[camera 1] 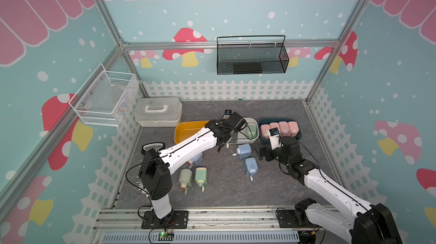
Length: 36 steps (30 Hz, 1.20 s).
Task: Place the pencil sharpeners by color into the storage box
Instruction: Place the pencil sharpener in the storage box.
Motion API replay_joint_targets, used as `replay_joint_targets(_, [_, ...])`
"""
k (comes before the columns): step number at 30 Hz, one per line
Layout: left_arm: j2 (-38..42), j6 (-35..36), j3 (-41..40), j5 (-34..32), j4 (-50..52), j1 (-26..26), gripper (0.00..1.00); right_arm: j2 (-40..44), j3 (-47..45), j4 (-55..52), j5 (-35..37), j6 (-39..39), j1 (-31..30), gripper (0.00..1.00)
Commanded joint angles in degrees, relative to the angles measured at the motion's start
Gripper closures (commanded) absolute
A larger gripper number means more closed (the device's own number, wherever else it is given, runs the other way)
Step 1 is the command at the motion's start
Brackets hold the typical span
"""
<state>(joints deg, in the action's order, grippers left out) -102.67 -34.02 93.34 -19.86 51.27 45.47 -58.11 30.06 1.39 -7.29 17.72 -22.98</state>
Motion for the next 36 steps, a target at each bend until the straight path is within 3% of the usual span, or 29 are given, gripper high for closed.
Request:
replay_joint_targets(1, [-2.4,1.5,4.7,4.0,-0.4,-1.6,1.00,1.3,-0.6,-2.4,-0.6,-1.3,0.0,0.01])
replay_joint_targets(6, [-9.2,0.6,11.1,9.2,0.3,-4.8,1.00,2.3,-0.5,-3.8,1.6,-2.0,0.1,0.02])
replay_joint_targets(14, [-21.1,-2.7,25.1,8.7,5.3,-5.9,1.00,2.3,0.1,-5.3,4.2,-2.9,0.0,0.01])
replay_joint_targets(20, [-29.0,-2.1,33.4,15.1,6.7,-6.9,1.00,1.3,0.5,-6.1,5.6,-3.1,0.0,0.01])
replay_joint_targets(36, [-35.6,-3.3,37.5,20.7,6.7,-7.7,1.00,-0.4,1.2,-7.1,6.6,-2.9,0.0,0.01])
